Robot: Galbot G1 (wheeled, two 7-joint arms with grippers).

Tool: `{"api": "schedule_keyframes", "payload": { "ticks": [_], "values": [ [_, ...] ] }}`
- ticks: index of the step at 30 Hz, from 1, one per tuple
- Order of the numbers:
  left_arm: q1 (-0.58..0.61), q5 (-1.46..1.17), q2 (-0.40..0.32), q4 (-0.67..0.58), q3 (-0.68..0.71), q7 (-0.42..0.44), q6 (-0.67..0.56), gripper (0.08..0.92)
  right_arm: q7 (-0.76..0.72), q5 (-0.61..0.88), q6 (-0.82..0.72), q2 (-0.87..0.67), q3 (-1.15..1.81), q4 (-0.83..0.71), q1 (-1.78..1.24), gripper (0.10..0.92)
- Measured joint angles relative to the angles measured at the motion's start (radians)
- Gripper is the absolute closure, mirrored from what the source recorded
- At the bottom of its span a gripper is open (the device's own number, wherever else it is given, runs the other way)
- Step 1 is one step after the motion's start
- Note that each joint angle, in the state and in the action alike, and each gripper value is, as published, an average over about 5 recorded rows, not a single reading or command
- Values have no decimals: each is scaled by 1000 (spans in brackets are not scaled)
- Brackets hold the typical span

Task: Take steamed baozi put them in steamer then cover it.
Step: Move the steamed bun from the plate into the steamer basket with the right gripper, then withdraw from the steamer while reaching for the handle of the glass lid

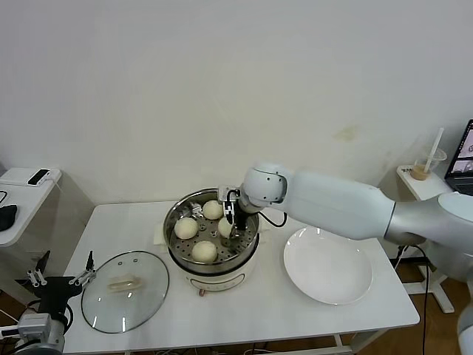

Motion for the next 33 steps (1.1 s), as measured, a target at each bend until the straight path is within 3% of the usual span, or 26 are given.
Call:
{"api": "schedule_keyframes", "payload": {
  "ticks": [8,17,26,33],
  "values": [
    [3,0,3,1,-3,0,-2,177,6,-30,-6,-2,17,-8,-29,412],
    [2,0,3,-1,-4,0,-2,177,7,-45,-5,-22,53,11,-42,211],
    [4,0,-7,1,-3,0,-4,177,13,-61,37,-92,163,83,-77,202],
    [0,7,-19,2,5,-2,-6,177,143,-66,128,-174,332,183,-219,203]
  ]
}}
